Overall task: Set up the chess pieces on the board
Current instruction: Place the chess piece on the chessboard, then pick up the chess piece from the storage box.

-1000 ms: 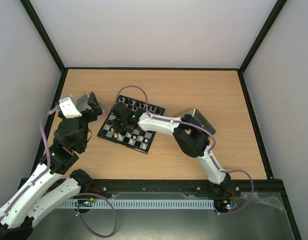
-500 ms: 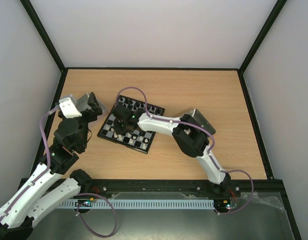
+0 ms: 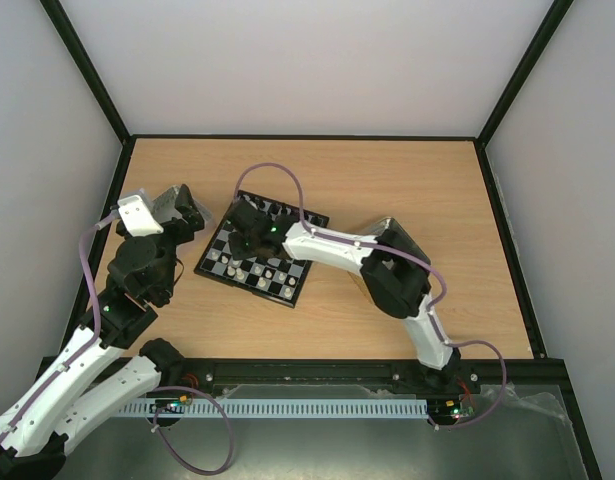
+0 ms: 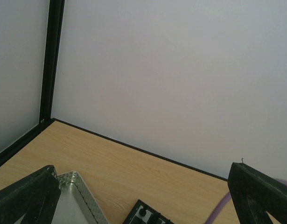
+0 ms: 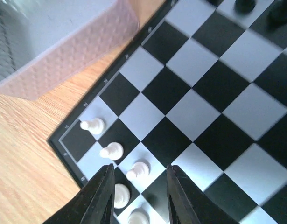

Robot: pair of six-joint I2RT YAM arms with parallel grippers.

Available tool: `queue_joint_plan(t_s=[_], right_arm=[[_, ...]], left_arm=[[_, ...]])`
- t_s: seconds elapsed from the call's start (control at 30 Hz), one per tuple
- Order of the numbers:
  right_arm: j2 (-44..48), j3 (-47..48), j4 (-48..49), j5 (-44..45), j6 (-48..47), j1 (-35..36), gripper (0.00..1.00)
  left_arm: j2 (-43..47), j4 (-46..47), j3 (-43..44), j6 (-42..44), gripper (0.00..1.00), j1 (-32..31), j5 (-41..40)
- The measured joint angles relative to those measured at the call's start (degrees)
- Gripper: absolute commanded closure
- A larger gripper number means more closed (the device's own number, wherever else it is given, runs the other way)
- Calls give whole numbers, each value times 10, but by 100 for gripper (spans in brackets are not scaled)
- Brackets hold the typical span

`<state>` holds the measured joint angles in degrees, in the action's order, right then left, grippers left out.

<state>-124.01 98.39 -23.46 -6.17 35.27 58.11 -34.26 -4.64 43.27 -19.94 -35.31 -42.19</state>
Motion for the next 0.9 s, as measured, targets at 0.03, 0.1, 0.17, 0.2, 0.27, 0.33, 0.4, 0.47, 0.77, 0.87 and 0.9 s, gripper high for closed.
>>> queue_joint_plan(t_s=[0.03, 0.1, 0.17, 0.2, 0.27, 0.33, 0.4, 0.47, 0.77, 0.87, 0.9], right_arm=[[15, -8, 2, 5, 1, 0, 69], [48, -24, 8, 15, 3, 0, 69], [81, -40, 17, 29, 6, -2, 69], [102, -54, 23, 38, 10, -5, 69], [141, -86, 33, 59, 21, -9, 69], [184, -128, 37, 83, 36, -21, 69], [228, -177, 40, 109, 52, -43, 68], [266, -221, 40, 134, 67, -68, 67], [437, -423, 16, 218, 139, -227, 63], [460, -467, 10, 221, 157, -276, 53], [463, -479, 10, 221, 163, -288, 50]], left_arm=[[0, 0, 0, 0, 1, 0, 0], [0, 0, 0, 0, 1, 0, 0], [0, 0, 0, 0, 0, 0, 1], [0, 0, 0, 0, 1, 0, 2], [0, 0, 0, 0, 0, 0, 3], [0, 0, 0, 0, 1, 0, 6], [0, 0, 0, -1, 1, 2, 8], [0, 0, 0, -1, 0, 2, 9], [-9, 0, 0, -6, 1, 3, 21], [-13, 0, 0, -7, 0, 4, 23], [-14, 0, 0, -8, 0, 4, 24]])
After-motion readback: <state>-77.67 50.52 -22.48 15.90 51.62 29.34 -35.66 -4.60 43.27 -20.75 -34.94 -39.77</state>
